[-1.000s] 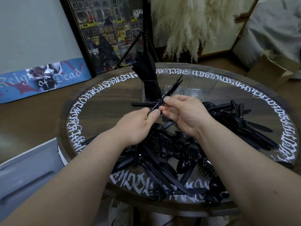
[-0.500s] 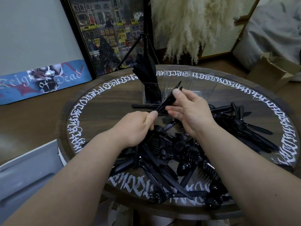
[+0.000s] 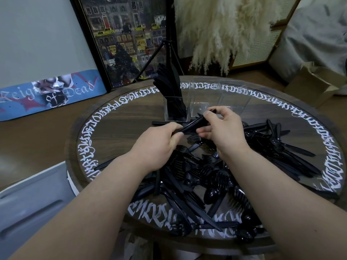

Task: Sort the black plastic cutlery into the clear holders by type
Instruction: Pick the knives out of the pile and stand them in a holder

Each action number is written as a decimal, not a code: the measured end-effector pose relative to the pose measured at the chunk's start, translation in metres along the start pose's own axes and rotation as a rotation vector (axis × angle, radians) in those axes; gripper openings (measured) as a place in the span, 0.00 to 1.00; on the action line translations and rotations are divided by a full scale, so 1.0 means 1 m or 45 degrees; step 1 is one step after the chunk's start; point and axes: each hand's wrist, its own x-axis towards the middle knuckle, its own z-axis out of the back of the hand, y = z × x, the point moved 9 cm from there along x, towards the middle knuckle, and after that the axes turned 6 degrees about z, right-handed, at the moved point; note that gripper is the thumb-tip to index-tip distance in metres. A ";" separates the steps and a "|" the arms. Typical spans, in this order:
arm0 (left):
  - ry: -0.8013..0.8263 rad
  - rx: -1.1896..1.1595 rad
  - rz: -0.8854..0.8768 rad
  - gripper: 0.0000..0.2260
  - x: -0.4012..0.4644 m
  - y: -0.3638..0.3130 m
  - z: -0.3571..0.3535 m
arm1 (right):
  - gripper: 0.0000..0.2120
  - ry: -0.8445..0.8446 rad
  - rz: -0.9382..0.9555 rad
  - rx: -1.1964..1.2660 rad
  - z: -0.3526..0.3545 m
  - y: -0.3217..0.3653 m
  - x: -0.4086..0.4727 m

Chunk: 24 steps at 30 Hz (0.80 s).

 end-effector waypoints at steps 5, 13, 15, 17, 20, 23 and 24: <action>0.076 0.040 -0.027 0.11 0.003 -0.005 -0.004 | 0.07 0.095 -0.049 0.234 -0.013 -0.002 -0.003; -0.032 0.010 -0.006 0.13 0.011 0.002 0.000 | 0.03 0.267 -0.159 0.496 -0.022 -0.003 -0.004; -0.102 0.003 -0.002 0.14 0.016 0.001 0.003 | 0.04 0.244 -0.080 0.381 -0.019 0.003 -0.001; -0.220 0.037 0.003 0.18 0.022 0.002 0.013 | 0.04 0.167 0.030 0.224 -0.009 0.016 0.005; -0.395 0.099 0.098 0.21 0.033 0.017 0.028 | 0.05 0.040 0.332 -0.092 0.007 0.056 0.019; -0.407 0.139 0.175 0.24 0.041 0.027 0.029 | 0.09 -0.031 0.728 -0.317 0.009 0.114 0.030; -0.398 0.146 0.188 0.25 0.044 0.028 0.027 | 0.09 -0.030 0.814 -0.398 0.005 0.129 0.034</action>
